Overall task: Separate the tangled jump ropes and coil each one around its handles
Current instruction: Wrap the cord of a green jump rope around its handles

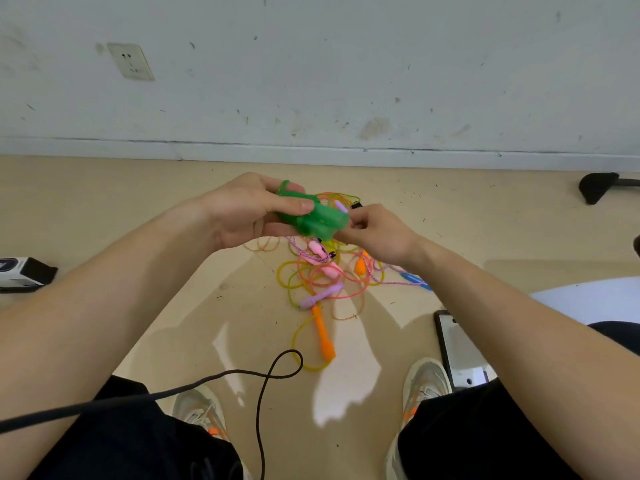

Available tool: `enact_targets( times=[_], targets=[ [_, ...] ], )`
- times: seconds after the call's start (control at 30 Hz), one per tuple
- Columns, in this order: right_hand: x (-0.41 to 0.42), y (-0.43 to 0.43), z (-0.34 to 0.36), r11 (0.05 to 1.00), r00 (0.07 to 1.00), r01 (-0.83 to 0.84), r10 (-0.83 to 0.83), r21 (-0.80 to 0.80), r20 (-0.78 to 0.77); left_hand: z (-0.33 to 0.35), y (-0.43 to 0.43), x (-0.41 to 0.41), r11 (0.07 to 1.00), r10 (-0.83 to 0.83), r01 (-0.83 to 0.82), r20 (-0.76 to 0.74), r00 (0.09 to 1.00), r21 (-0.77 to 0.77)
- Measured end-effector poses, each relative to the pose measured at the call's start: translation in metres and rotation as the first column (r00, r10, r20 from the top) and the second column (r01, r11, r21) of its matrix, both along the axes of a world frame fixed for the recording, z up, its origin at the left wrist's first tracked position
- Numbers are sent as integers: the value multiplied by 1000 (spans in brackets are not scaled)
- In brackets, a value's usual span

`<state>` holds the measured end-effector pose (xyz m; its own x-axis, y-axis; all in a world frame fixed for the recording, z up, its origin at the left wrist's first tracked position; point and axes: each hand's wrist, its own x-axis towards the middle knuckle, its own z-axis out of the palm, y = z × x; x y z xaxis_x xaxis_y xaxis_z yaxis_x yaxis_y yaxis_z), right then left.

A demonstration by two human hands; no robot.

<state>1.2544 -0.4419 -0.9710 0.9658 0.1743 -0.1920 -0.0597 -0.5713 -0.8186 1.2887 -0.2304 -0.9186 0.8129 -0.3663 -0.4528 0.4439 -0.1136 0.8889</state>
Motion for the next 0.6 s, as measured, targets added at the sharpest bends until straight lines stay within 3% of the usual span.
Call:
enact_targets(
  times=[0.17,0.33,0.4,0.47,0.6],
  targets=[
    [6,-4,10,995,996,70,-66,69,-63,-3,-2,-1,950,-188,135,170,967,280],
    [-2,18,26,912,956,242,-167,331,-239,-20,-6,4,888,-113,-80,384,917,452],
    [-10,29,29,852,939,318,-224,416,-260,-25,-5,5,878,-45,-185,461,886,441],
    [-21,41,26,850,942,334,-285,408,-177,-29,-8,4,885,54,-275,505,861,375],
    [-41,63,10,930,943,286,-316,230,107,-31,-20,-5,903,357,-414,335,872,116]
  ],
)
